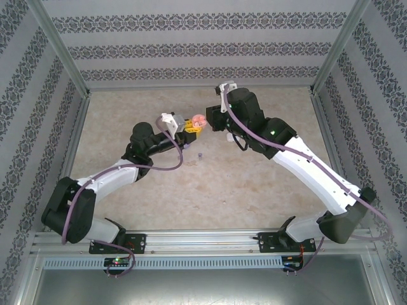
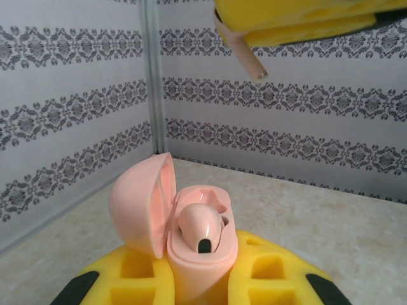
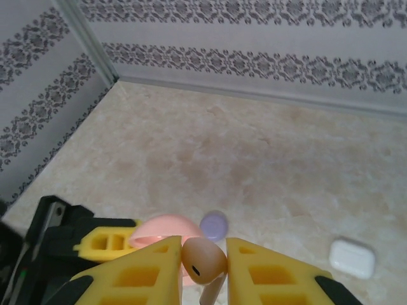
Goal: Insert the wireless bluetooth earbuds into the charging case
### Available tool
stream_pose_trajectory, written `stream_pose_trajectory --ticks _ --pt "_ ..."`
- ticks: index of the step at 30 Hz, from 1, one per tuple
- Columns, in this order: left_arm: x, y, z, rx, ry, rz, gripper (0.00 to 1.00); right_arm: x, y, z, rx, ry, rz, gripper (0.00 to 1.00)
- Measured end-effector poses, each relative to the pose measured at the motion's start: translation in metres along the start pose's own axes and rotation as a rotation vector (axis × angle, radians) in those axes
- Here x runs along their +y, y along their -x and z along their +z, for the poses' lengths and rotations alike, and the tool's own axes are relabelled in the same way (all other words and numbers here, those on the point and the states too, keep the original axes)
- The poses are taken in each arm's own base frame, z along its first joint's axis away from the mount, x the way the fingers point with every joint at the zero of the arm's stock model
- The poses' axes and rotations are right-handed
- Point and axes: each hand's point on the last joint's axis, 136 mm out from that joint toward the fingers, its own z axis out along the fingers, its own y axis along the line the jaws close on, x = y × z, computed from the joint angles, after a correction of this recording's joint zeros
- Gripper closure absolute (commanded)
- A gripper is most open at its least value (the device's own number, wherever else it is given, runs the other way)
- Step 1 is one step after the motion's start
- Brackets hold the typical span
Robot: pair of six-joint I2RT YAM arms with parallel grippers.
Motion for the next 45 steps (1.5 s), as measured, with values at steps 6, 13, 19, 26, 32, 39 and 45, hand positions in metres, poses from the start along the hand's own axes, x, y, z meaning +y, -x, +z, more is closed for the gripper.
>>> stream_pose_trajectory --ticks 6,13,19,26,32,39,45 --pt "-0.002 0.007 0.014 -0.011 -0.056 0.007 1.0 -0.001 -0.007 -0.006 -0.037 0.028 -0.076 0.76" --pt "-0.008 0.011 0.017 -0.019 -0.095 0.011 1.0 -0.003 -0.01 -0.007 -0.07 0.031 -0.088 0.77" --pt "-0.014 0.012 0.02 -0.021 -0.121 0.011 1.0 -0.001 -0.004 -0.006 -0.101 0.037 -0.075 0.77" --pt "-0.017 0.013 0.021 -0.023 -0.135 0.013 1.0 -0.002 -0.01 -0.001 -0.096 0.037 -0.055 0.78" --pt "-0.017 0.013 0.021 -0.023 -0.135 0.013 1.0 -0.003 -0.017 0.004 -0.085 0.035 -0.043 0.78" --pt "-0.017 0.014 0.021 -0.024 -0.135 0.013 1.0 -0.003 -0.018 0.006 -0.088 0.037 -0.024 0.78" --pt "-0.02 0.015 0.022 -0.028 -0.141 0.015 1.0 -0.004 -0.019 0.008 -0.087 0.037 -0.014 0.79"
